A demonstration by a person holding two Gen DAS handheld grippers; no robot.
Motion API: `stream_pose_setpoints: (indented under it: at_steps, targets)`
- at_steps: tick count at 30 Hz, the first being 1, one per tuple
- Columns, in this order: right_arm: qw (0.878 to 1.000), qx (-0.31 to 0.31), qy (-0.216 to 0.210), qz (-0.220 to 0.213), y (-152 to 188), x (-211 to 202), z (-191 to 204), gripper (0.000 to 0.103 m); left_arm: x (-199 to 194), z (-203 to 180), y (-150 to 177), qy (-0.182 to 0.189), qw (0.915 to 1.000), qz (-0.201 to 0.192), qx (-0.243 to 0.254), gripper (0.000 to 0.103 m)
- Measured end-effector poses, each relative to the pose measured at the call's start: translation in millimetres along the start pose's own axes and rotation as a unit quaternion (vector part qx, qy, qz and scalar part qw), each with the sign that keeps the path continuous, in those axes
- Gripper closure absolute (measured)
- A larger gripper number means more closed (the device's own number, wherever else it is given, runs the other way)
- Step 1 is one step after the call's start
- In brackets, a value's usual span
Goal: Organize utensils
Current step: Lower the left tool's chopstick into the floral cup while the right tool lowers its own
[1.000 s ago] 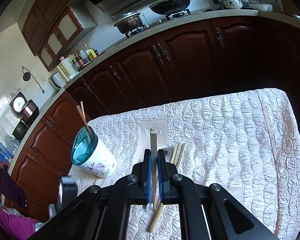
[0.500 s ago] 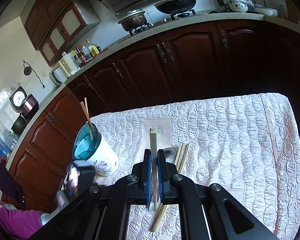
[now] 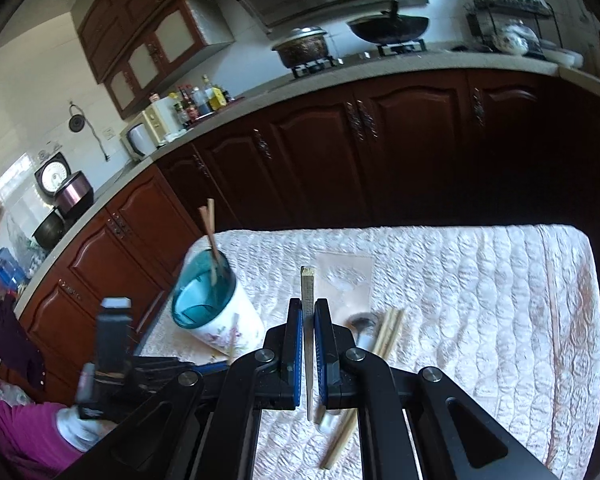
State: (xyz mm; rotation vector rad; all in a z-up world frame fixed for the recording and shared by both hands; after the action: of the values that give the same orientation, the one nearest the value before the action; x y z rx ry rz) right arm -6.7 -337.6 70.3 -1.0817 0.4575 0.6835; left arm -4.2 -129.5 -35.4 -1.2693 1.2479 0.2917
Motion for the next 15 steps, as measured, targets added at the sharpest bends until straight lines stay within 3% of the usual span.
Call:
stream_pose_setpoints:
  at_steps: [8, 15]
  targets:
    - [0.999, -0.034, -0.029, -0.012, -24, -1, 45, 0.098, -96, 27, -17, 0.008, 0.9961, -0.084, -0.025, 0.098]
    - [0.995, -0.071, -0.062, -0.035, -62, 3, 96, 0.098, -170, 55, -54, -0.015, 0.9869, -0.155, -0.039, 0.098]
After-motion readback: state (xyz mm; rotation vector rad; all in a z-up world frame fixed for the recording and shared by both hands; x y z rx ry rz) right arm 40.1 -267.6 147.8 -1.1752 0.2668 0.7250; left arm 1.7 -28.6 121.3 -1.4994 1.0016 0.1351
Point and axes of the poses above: each gripper's, at about its wrist camera, not at the fingertips, and x roughly the way its jaws point, z to its left, y to its underside, the point moved 2 cm from there along x, roughly the way its jaws point, and after that the axes turned 8 degrees about x, right-handed, at the moved point
